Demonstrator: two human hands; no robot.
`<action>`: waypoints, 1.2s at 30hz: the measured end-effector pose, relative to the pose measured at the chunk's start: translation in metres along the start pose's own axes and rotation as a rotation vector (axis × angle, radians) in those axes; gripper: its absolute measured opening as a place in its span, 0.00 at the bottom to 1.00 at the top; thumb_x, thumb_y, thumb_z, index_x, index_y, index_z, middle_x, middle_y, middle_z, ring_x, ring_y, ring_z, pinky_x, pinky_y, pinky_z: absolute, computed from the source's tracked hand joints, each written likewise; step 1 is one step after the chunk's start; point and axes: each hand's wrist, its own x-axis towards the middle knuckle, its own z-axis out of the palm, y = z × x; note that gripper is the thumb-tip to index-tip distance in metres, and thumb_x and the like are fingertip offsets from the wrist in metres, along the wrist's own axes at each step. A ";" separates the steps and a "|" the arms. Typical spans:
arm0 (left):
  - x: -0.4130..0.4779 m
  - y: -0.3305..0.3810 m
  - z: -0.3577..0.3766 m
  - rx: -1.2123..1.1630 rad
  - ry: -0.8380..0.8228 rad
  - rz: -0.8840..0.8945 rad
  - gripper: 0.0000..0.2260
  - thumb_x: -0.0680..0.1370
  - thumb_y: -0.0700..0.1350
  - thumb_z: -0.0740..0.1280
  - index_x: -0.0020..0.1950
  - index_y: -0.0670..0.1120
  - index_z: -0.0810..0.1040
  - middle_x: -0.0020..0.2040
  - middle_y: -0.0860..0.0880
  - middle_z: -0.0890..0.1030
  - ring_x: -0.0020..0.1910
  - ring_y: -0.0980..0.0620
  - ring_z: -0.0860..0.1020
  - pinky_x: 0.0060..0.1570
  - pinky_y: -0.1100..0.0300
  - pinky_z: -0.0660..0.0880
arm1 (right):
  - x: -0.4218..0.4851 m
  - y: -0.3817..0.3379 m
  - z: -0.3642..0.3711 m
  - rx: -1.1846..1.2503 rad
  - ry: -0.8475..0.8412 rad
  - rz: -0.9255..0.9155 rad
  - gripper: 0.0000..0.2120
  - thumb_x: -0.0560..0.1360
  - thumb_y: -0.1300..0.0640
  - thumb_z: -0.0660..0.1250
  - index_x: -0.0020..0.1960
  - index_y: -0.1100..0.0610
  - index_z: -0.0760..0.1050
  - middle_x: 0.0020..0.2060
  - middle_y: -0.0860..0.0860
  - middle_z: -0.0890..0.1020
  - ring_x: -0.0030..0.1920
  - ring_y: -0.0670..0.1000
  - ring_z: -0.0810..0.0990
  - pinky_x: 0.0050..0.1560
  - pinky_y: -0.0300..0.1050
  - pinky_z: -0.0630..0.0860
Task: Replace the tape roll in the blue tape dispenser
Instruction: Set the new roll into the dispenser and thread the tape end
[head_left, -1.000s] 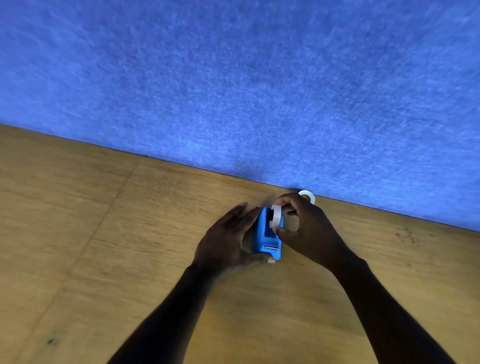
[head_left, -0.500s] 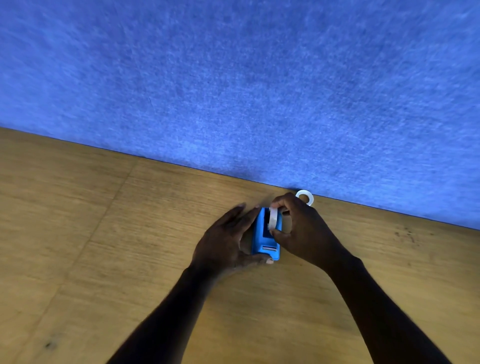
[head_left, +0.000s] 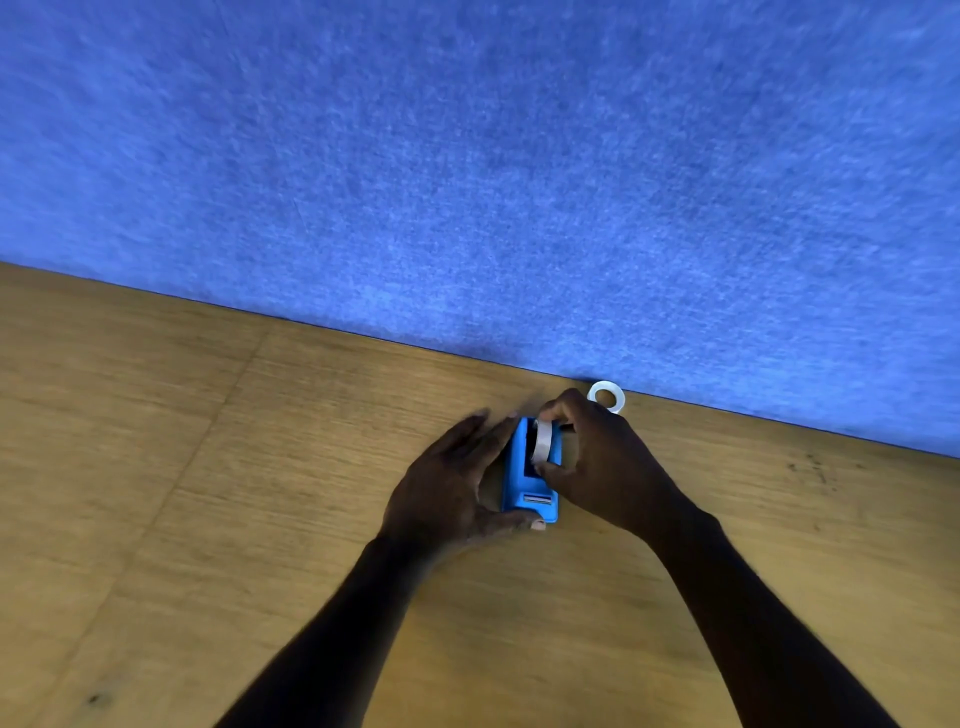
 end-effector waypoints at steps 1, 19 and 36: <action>0.000 -0.001 0.000 -0.002 -0.005 -0.001 0.49 0.65 0.73 0.68 0.79 0.55 0.56 0.79 0.53 0.63 0.75 0.63 0.50 0.69 0.63 0.58 | 0.000 0.000 0.000 -0.003 0.003 -0.003 0.21 0.67 0.54 0.75 0.54 0.48 0.69 0.51 0.46 0.80 0.51 0.46 0.78 0.50 0.48 0.79; 0.016 0.002 0.005 -0.321 0.222 -0.038 0.26 0.75 0.62 0.64 0.70 0.52 0.74 0.69 0.55 0.76 0.69 0.53 0.74 0.67 0.50 0.72 | -0.014 -0.003 -0.004 0.001 0.095 -0.061 0.14 0.73 0.53 0.70 0.58 0.52 0.76 0.55 0.46 0.82 0.54 0.45 0.79 0.55 0.47 0.78; 0.022 -0.003 0.015 -0.213 0.192 -0.024 0.27 0.72 0.67 0.65 0.70 0.61 0.72 0.70 0.55 0.76 0.70 0.56 0.72 0.66 0.47 0.71 | -0.005 -0.007 -0.012 -0.119 0.166 -0.199 0.04 0.71 0.60 0.72 0.46 0.56 0.82 0.45 0.49 0.86 0.46 0.48 0.83 0.46 0.50 0.80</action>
